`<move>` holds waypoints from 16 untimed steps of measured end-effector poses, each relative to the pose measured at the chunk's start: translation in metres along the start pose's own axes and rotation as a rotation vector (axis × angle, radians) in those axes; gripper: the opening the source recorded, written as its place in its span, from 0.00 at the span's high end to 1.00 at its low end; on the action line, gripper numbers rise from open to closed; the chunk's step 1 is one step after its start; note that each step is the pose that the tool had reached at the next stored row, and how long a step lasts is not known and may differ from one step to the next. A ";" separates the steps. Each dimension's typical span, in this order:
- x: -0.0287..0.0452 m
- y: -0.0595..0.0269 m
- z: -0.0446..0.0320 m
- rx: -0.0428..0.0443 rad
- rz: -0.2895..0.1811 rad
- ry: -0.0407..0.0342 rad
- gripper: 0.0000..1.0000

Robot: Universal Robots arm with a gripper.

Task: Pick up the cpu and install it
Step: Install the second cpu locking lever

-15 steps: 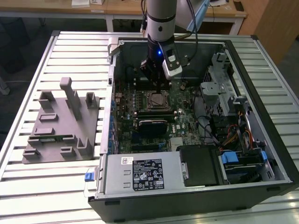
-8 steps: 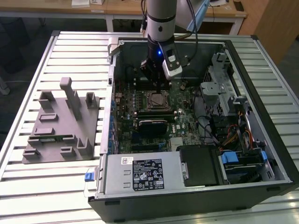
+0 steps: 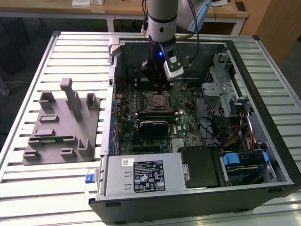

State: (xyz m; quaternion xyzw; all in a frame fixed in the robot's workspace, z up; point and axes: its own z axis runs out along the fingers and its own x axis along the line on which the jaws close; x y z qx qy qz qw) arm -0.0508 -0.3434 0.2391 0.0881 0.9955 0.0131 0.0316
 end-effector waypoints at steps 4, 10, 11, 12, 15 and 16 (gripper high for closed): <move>-0.0003 -0.0018 0.0000 0.0000 0.000 0.0000 0.89; -0.0013 -0.0076 -0.0001 -0.0001 0.000 0.0000 0.89; -0.0016 -0.0090 -0.0002 0.0000 0.000 0.0000 0.89; -0.0019 -0.0105 -0.0002 -0.0001 0.000 -0.0001 0.89; -0.0028 -0.0156 -0.0003 -0.0001 0.000 0.0000 0.89; -0.0029 -0.0165 -0.0003 -0.0002 0.000 -0.0001 0.89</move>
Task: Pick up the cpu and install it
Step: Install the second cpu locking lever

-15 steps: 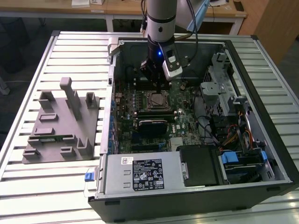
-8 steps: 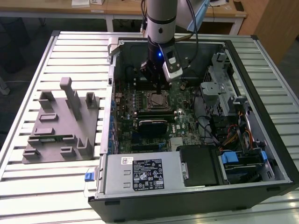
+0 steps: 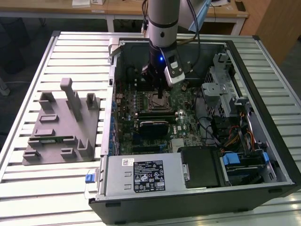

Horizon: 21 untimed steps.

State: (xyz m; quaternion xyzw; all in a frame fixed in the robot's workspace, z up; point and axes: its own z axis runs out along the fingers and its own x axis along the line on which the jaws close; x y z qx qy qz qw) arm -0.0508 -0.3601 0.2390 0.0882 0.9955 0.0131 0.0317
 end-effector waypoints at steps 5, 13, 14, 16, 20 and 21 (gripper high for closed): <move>-0.0007 -0.0036 -0.0001 0.0001 0.000 0.0000 0.89; -0.0014 -0.0082 0.0005 -0.0009 -0.016 0.0004 0.89; -0.0014 -0.0083 0.0007 -0.0013 -0.023 0.0006 0.89; -0.0014 -0.0084 0.0010 -0.0020 -0.043 0.0013 0.89; -0.0015 -0.0092 0.0013 -0.0039 -0.083 0.0025 0.89; -0.0015 -0.0106 0.0013 -0.0041 -0.085 0.0026 0.89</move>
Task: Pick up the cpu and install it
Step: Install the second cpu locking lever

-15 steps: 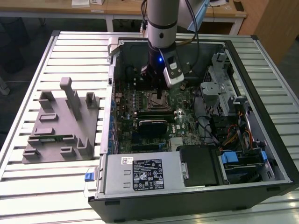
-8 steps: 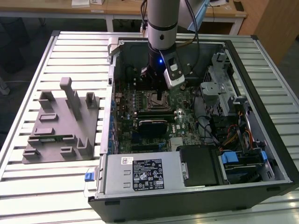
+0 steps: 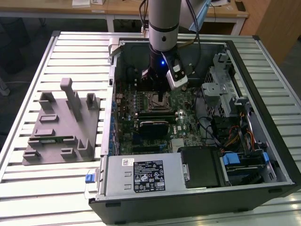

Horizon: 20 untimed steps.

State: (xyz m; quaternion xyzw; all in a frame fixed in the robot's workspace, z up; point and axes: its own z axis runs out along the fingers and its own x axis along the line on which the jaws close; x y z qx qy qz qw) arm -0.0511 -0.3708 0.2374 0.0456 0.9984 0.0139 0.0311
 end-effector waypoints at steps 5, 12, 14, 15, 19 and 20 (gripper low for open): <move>0.0006 -0.0075 0.0002 -0.0002 -0.002 0.0000 0.89; 0.0017 -0.0108 0.0025 0.0008 0.015 -0.0005 0.89; 0.0039 -0.0111 0.0029 0.0011 0.018 -0.0006 0.89; 0.0053 -0.0111 0.0031 0.0009 0.019 -0.0007 0.89; 0.0077 -0.0114 0.0032 0.0012 0.020 -0.0006 0.89; 0.0077 -0.0114 0.0032 0.0012 0.020 -0.0006 0.89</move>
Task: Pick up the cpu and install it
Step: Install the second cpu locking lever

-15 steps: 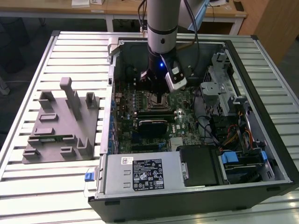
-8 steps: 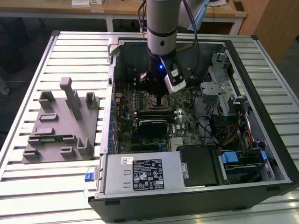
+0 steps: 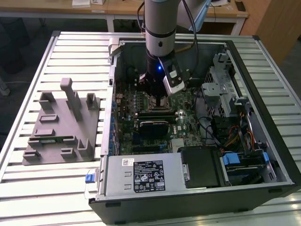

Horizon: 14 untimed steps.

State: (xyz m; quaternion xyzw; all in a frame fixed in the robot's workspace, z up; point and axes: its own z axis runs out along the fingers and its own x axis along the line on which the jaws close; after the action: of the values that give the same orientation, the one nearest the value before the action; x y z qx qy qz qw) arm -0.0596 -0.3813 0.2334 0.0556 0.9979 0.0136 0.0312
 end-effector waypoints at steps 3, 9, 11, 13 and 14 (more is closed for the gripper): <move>0.0004 -0.0003 0.0001 -0.0015 0.000 0.0000 0.89; 0.0041 -0.0058 0.0013 -0.0192 0.001 0.0014 0.89; 0.0048 -0.0077 0.0022 -0.0281 0.002 0.0024 0.89; 0.0051 -0.0092 0.0035 -0.0338 0.002 0.0031 0.89; 0.0056 -0.0098 0.0042 -0.0363 0.002 0.0033 0.89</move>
State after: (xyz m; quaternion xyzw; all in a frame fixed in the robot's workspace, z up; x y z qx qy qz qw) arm -0.0660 -0.3904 0.2286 0.0562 0.9974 0.0318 0.0306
